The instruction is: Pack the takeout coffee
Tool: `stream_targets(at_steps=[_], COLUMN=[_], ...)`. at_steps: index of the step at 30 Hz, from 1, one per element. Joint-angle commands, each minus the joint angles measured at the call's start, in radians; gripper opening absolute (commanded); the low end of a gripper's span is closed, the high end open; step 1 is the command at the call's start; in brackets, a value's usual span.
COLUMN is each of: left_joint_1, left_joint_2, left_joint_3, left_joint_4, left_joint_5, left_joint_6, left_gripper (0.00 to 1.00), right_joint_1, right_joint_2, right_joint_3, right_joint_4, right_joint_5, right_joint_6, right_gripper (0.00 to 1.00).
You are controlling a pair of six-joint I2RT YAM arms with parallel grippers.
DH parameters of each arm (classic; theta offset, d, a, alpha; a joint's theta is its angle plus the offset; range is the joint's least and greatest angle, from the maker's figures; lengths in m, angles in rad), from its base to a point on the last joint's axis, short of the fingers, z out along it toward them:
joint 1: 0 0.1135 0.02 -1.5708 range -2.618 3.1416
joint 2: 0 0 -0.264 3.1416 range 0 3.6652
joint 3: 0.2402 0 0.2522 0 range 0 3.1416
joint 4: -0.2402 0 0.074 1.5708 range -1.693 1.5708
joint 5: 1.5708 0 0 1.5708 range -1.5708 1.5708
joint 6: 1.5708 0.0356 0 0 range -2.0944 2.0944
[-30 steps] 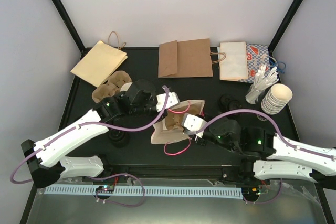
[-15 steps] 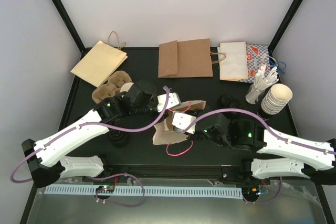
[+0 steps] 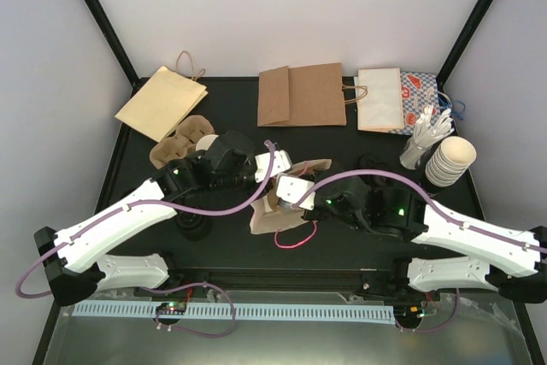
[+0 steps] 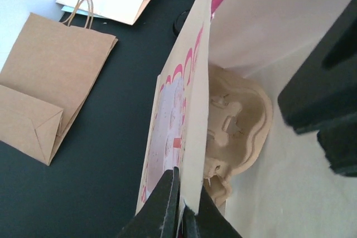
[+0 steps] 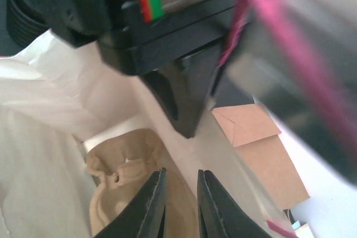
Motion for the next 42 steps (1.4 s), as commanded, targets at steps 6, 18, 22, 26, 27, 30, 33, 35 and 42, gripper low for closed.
stream_targets(at_steps=[6, 18, 22, 26, 27, 30, 33, 35, 42], left_joint_1=[-0.008, -0.012, -0.012, -0.021, -0.022, -0.028, -0.034, -0.040, -0.046], left_joint_2=[-0.045, -0.009, 0.032, 0.051, 0.052, 0.053, 0.058, 0.061, 0.071], left_joint_3=[0.060, 0.064, 0.083, 0.098, 0.094, 0.082, 0.081, 0.080, 0.078], left_joint_4=[-0.020, -0.037, -0.068, -0.092, -0.090, -0.076, -0.071, -0.070, -0.080], left_joint_5=[-0.066, -0.014, -0.010, 0.028, 0.036, 0.051, 0.070, 0.079, 0.076], left_joint_6=[0.022, -0.023, -0.053, -0.069, -0.072, -0.080, -0.087, -0.088, -0.089], left_gripper=[0.02, 0.01, 0.02, 0.02, 0.01, 0.01, 0.02, 0.02, 0.02], right_joint_1=[-0.005, 0.023, 0.045, 0.046, 0.046, 0.044, 0.035, 0.028, 0.025], right_joint_2=[0.021, 0.090, 0.091, 0.108, 0.120, 0.164, 0.189, 0.194, 0.213], right_joint_3=[-0.071, -0.219, -0.250, -0.241, -0.237, -0.224, -0.207, -0.192, -0.121], right_joint_4=[-0.087, -0.151, -0.088, -0.060, -0.058, -0.061, -0.069, -0.078, -0.153], right_joint_5=[-0.084, -0.121, -0.066, -0.045, -0.035, -0.021, -0.031, -0.044, -0.032], right_joint_6=[0.026, 0.007, -0.026, -0.056, -0.063, -0.080, -0.085, -0.094, -0.138], right_gripper=[0.01, 0.01, 0.01, 0.01, 0.01, 0.01, 0.01, 0.01, 0.01])
